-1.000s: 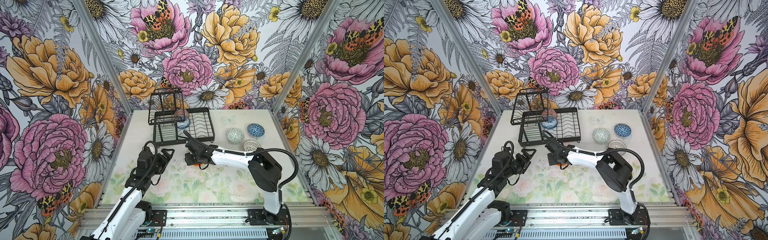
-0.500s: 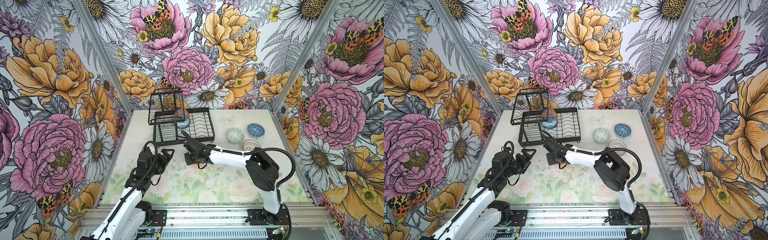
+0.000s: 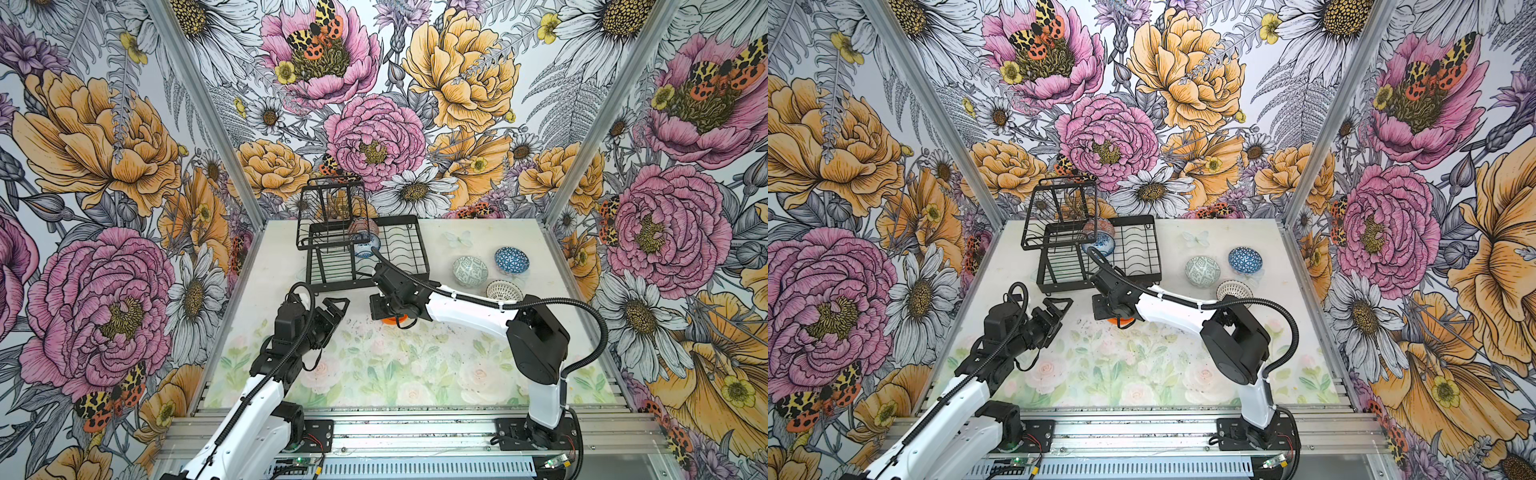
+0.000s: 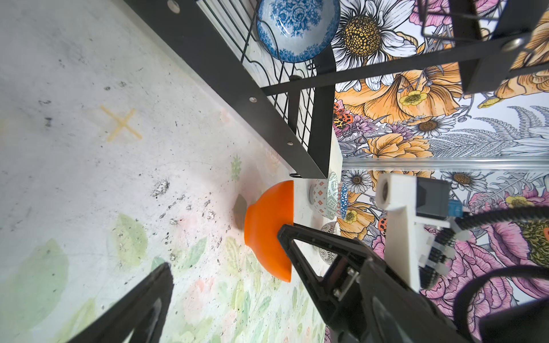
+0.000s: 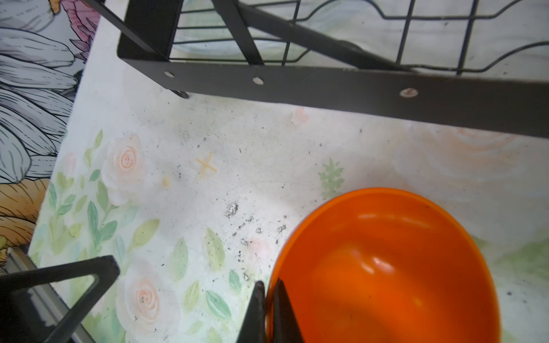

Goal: Load bowls into a dish rack
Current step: Pick up the bowl from the center of the table.

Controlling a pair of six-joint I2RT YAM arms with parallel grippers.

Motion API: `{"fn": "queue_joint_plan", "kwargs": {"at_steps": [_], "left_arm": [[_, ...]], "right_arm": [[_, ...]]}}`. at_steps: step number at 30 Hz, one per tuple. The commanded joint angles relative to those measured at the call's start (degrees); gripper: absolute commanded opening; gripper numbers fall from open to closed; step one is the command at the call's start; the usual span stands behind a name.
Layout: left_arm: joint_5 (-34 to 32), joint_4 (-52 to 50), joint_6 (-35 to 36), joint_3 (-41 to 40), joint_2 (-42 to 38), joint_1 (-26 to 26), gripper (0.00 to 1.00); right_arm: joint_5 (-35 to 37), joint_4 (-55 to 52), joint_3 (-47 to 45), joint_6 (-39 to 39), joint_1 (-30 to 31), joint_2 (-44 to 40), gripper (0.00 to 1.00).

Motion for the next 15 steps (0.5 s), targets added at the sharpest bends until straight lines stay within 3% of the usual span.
{"fn": "queue_joint_plan", "kwargs": {"at_steps": [1, 8, 15], "left_arm": [[-0.46, 0.89, 0.76, -0.42, -0.84, -1.36, 0.99], [-6.73, 2.70, -1.00, -0.44, -1.06, -8.63, 0.99], [-20.08, 13.78, -1.36, -0.75, -0.31, -22.72, 0.99]], "right_arm": [[-0.70, 1.53, -0.71, 2.84, -0.72, -6.46, 0.00], [1.47, 5.86, -4.99, 9.43, -3.25, -14.17, 0.00], [8.33, 13.55, -10.98, 19.47, -6.36, -22.73, 0.00]]}}
